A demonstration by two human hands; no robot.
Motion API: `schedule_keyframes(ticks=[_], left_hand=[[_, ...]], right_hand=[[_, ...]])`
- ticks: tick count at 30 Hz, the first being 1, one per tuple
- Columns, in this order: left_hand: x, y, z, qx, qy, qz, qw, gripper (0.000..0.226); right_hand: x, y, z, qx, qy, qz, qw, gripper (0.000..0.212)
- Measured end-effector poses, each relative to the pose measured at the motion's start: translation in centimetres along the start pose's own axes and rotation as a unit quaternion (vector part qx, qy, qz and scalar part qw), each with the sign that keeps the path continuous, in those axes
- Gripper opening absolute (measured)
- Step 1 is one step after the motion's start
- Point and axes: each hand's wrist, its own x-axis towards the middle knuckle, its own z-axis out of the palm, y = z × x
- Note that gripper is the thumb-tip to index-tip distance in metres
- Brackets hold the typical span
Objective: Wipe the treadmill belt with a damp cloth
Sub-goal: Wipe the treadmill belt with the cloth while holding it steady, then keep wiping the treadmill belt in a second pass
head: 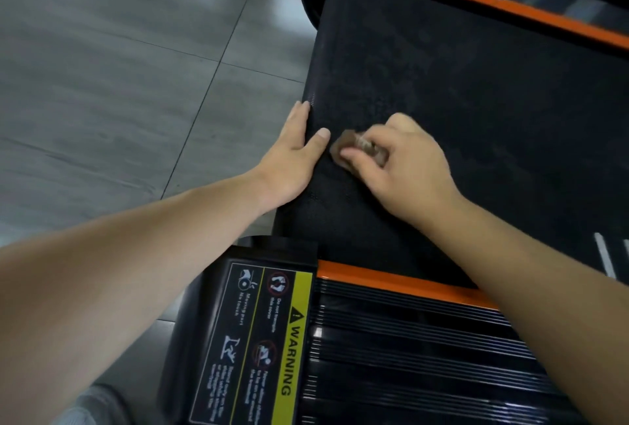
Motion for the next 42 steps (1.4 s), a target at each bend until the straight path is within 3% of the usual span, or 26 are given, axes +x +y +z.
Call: schedule_keyframes(ticks=[2,5,7,12,15,18,22,26,30,34,39,42], left_hand=[[0.1,-0.1,0.0,-0.01,0.006,-0.002,1.0,0.062],[0.0,-0.1,-0.1,-0.036,0.012,-0.018,0.999,0.059],[-0.1,0.1,-0.1,-0.036,0.0,-0.026,0.999,0.059],[-0.2,0.4,-0.1,-0.02,-0.006,-0.028,0.999,0.06],[-0.2,0.2,0.0,-0.01,0.0,-0.026,1.0,0.06],[0.1,-0.3,-0.1,-0.008,0.004,-0.017,1.0,0.06],[0.5,-0.5,-0.1,-0.046,0.011,-0.002,0.999,0.059],[0.7,-0.1,-1.8,-0.122,0.004,-0.013,0.992,0.04],[-0.1,1.5,-5.8,0.048,0.047,0.006,0.998,0.02],[-2.4,3.3,-10.5,0.216,0.05,0.0,0.975,0.02],[-6.3,5.1,-16.7,0.328,0.022,-0.062,0.942,0.025],[-8.4,7.7,-20.3,0.36,0.004,-0.096,0.928,0.036]], right_hand=[[-0.4,-1.2,1.0,0.034,0.007,0.004,0.999,0.03],[-5.0,-1.9,-0.4,0.143,-0.131,-0.093,0.977,0.023],[-6.1,-0.3,-2.0,0.142,-0.167,-0.085,0.972,0.015],[-8.4,4.3,-4.7,0.046,-0.066,0.099,0.992,0.012],[-10.8,3.8,-4.9,-0.003,-0.017,0.242,0.97,0.023],[-10.1,1.0,-3.4,-0.008,0.016,0.311,0.95,0.034],[-6.4,-4.9,0.2,-0.008,-0.007,0.251,0.968,0.04],[-4.0,-7.8,1.8,0.046,-0.015,0.164,0.985,0.036],[-4.2,-6.9,0.1,0.127,-0.044,0.165,0.977,0.029],[-5.0,-9.0,-0.7,0.194,-0.058,0.175,0.964,0.019],[-5.8,-13.5,-3.2,0.159,-0.05,0.16,0.973,0.031],[-4.7,-16.5,-5.3,0.132,-0.109,0.154,0.973,0.031]])
